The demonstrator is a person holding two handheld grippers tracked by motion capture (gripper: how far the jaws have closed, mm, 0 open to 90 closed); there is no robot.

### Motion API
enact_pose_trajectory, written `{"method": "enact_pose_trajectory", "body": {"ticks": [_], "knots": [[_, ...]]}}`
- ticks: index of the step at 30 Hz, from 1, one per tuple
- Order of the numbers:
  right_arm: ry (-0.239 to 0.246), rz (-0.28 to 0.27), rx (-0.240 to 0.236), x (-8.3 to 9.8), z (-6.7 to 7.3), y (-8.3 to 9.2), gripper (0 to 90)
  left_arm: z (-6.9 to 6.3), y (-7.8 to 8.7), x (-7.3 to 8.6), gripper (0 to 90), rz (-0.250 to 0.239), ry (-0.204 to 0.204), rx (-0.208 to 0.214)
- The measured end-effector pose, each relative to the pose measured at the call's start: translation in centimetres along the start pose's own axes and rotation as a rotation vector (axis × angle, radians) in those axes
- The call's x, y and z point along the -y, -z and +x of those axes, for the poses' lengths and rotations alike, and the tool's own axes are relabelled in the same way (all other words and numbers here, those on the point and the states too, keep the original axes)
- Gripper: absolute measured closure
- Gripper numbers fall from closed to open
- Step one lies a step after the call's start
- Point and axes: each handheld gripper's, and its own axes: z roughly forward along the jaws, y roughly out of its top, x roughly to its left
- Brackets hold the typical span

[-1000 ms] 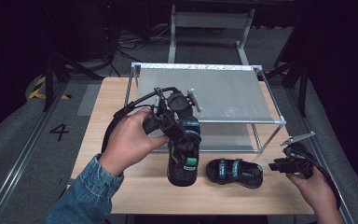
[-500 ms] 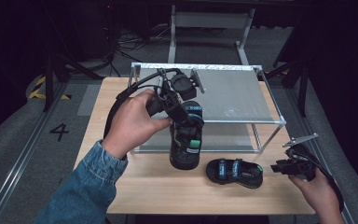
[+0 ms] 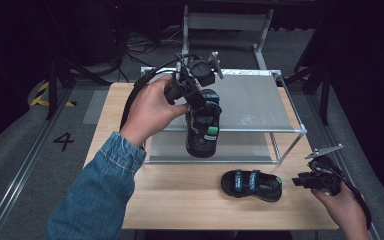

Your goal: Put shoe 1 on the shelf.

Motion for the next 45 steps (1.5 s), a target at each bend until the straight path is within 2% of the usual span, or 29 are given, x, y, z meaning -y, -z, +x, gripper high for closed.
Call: {"method": "enact_pose_trajectory", "body": {"ticks": [10,13,17,24,33,38,45], "knots": [[-0.010,0.004,0.004,0.7,-0.4,0.1,63.5,3.6,-0.9,-2.0,70.1,-0.018,0.014,-0.030],[-0.016,0.001,0.002,0.8,-0.4,0.2,63.2,4.9,-1.3,-2.4,70.1,-0.022,0.034,-0.033],[-0.019,0.000,0.002,1.1,-0.6,0.3,63.1,6.4,-2.0,-2.8,70.1,-0.020,0.058,-0.026],[-0.021,0.003,-0.001,1.3,-0.8,0.0,62.8,8.4,-3.0,-3.4,70.1,-0.021,0.050,-0.012],[-0.024,0.005,-0.004,1.3,-0.7,-0.1,62.7,10.0,-4.3,-3.4,70.0,-0.016,0.065,0.012],[-0.020,0.007,-0.005,1.3,-0.8,-0.2,62.6,10.9,-5.0,-3.2,69.9,-0.024,0.096,0.029],[-0.017,0.013,-0.011,1.2,-0.7,-0.4,62.6,11.2,-5.5,-2.8,69.9,0.011,0.114,0.028]]}}
